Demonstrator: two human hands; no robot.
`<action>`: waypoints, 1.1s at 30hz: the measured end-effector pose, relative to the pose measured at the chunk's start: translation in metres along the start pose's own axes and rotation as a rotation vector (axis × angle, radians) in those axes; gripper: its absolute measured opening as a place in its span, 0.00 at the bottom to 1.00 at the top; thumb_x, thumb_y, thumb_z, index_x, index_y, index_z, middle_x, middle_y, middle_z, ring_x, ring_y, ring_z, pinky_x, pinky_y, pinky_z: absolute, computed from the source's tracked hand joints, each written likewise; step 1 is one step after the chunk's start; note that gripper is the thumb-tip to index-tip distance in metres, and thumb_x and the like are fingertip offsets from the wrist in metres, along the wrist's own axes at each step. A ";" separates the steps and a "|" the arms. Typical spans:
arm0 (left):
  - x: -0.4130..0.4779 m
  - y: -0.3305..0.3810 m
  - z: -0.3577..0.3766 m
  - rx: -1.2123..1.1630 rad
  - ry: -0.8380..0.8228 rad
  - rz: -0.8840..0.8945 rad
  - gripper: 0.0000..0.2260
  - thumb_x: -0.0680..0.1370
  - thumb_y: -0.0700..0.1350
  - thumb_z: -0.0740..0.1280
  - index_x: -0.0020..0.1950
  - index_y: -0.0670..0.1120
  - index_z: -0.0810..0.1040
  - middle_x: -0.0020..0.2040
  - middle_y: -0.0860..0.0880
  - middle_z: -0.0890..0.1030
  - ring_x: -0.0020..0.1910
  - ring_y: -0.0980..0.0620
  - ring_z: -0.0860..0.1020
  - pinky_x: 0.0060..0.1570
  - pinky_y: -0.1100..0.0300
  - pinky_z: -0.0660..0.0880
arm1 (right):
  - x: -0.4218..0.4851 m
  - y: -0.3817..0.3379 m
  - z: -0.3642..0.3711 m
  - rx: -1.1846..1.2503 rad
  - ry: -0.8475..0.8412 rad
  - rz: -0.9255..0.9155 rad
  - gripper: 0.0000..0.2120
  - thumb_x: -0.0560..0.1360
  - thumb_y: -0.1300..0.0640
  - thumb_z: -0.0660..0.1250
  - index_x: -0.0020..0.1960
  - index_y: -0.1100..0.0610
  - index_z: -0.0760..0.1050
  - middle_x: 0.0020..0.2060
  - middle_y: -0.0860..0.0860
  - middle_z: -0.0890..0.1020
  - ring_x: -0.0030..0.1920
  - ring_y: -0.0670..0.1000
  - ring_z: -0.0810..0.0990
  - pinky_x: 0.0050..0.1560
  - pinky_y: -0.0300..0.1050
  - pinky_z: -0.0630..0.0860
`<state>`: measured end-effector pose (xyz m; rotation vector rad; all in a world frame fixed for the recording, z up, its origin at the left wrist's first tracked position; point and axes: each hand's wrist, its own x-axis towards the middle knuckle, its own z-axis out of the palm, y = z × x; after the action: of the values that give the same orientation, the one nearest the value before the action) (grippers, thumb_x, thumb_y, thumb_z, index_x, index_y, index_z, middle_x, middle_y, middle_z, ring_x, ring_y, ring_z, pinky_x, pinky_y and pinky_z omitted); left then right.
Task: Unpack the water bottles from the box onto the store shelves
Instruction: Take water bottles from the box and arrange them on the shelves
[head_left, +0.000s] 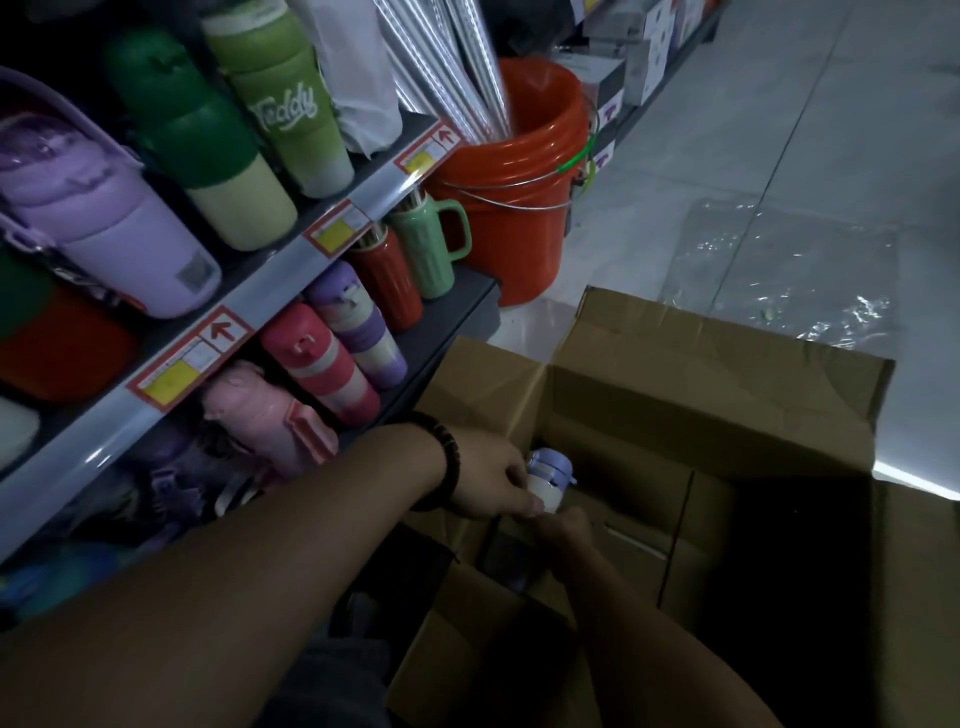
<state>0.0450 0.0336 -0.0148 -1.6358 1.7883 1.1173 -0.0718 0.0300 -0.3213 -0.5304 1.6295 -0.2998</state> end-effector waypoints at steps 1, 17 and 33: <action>-0.001 -0.002 0.000 -0.002 0.011 -0.006 0.21 0.83 0.61 0.64 0.69 0.50 0.80 0.65 0.48 0.81 0.64 0.48 0.78 0.67 0.51 0.74 | 0.002 0.001 -0.002 0.024 -0.001 0.008 0.36 0.64 0.50 0.86 0.64 0.62 0.73 0.55 0.59 0.80 0.53 0.61 0.83 0.50 0.56 0.83; -0.087 -0.079 0.050 -0.129 0.107 -0.125 0.20 0.82 0.63 0.64 0.66 0.52 0.81 0.62 0.48 0.84 0.55 0.48 0.84 0.62 0.49 0.80 | -0.118 -0.048 -0.016 -0.100 0.142 -0.727 0.30 0.61 0.38 0.83 0.57 0.48 0.77 0.49 0.46 0.86 0.46 0.48 0.86 0.46 0.53 0.84; -0.153 -0.153 0.059 -0.431 0.179 -0.175 0.22 0.83 0.64 0.61 0.65 0.48 0.76 0.56 0.46 0.79 0.43 0.49 0.78 0.45 0.54 0.78 | -0.308 -0.111 -0.004 -0.131 0.075 -0.827 0.34 0.59 0.44 0.87 0.59 0.53 0.77 0.46 0.55 0.88 0.41 0.57 0.88 0.37 0.54 0.86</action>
<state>0.2096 0.1778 0.0350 -2.1565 1.5384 1.3794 -0.0392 0.0892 -0.0010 -1.3000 1.4342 -0.8292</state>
